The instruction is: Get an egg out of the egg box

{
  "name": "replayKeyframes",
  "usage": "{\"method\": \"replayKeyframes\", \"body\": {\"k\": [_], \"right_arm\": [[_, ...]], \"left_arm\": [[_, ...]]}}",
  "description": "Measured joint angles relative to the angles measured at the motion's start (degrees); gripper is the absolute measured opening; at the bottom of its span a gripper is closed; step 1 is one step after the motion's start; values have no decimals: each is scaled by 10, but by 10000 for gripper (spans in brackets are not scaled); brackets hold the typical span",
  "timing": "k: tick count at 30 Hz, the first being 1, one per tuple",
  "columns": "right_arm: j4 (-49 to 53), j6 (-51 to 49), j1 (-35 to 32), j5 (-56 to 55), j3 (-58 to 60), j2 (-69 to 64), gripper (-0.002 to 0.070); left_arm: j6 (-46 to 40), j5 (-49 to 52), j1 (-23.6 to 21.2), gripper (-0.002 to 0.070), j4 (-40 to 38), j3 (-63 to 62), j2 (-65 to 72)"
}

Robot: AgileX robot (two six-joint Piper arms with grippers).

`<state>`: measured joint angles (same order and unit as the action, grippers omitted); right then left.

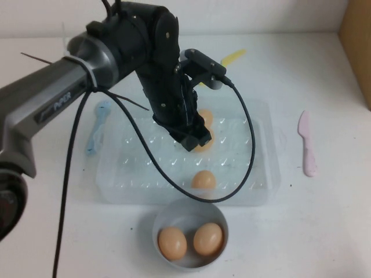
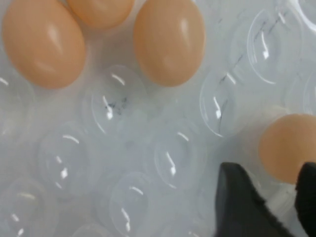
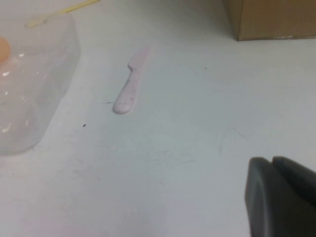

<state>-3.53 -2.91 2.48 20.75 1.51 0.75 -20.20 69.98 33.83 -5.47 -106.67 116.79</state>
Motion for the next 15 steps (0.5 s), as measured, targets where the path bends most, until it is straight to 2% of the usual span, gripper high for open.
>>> {"method": "replayKeyframes", "body": {"k": [2,5,9,15], "right_arm": [[0,0,0,0,0,0,-18],[0,0,0,0,0,0,-18],[0,0,0,0,0,0,-18],[0,0,0,0,0,0,-18]], "left_arm": [[0,0,2,320,-5,-6,12],[14,0,5,446,-18,-6,24],[26,0,12,493,-25,-6,29],[28,0,45,503,-29,-6,30]]}}
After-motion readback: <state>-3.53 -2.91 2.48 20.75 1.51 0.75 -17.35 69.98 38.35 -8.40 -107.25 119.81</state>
